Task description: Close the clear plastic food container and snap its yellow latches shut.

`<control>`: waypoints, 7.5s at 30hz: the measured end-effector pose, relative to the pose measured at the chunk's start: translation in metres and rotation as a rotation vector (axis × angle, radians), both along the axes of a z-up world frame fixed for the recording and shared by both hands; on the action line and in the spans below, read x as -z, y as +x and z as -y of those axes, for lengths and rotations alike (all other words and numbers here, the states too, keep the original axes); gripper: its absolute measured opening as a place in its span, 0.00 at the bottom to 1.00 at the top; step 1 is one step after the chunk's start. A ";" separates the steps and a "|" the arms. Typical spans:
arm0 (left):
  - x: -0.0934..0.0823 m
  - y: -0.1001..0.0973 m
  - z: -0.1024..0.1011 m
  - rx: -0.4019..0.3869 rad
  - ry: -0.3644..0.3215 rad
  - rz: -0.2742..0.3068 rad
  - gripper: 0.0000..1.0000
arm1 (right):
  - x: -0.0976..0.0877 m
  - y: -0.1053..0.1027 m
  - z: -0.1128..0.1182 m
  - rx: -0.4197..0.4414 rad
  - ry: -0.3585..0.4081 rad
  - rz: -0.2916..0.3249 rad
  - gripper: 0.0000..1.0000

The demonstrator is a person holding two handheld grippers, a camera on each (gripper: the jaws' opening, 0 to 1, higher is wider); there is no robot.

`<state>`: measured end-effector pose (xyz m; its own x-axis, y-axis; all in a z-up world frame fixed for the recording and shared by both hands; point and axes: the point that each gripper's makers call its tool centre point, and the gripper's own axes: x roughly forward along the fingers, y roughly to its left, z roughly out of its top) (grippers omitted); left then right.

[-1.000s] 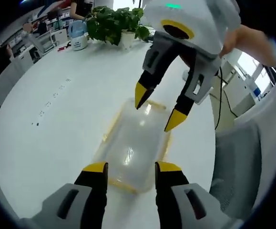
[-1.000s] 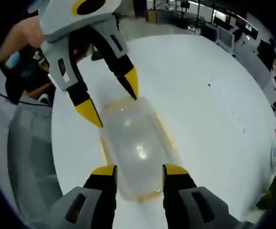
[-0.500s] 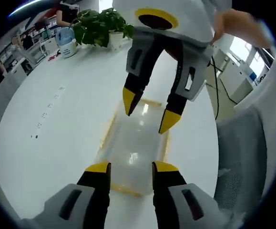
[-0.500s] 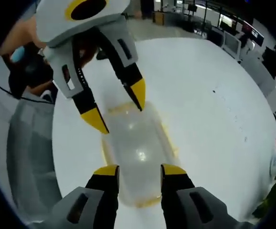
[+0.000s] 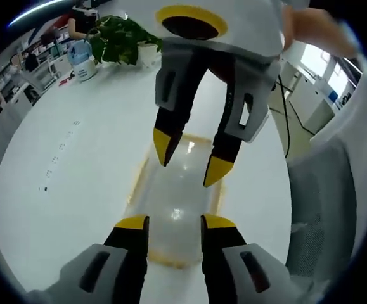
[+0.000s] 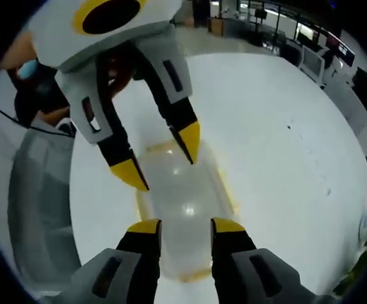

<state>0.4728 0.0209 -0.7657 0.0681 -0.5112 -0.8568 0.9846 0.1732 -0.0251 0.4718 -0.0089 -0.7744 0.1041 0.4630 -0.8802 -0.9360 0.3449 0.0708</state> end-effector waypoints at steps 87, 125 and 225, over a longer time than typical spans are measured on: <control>0.018 -0.027 0.016 0.001 -0.026 0.076 0.42 | 0.011 0.036 -0.020 -0.089 0.045 0.000 0.41; 0.026 -0.023 0.020 -0.029 0.030 0.238 0.41 | 0.023 0.035 -0.028 -0.306 -0.030 -0.139 0.43; 0.022 -0.006 -0.014 0.080 0.131 0.227 0.80 | 0.002 0.003 0.018 -0.198 -0.027 0.030 0.72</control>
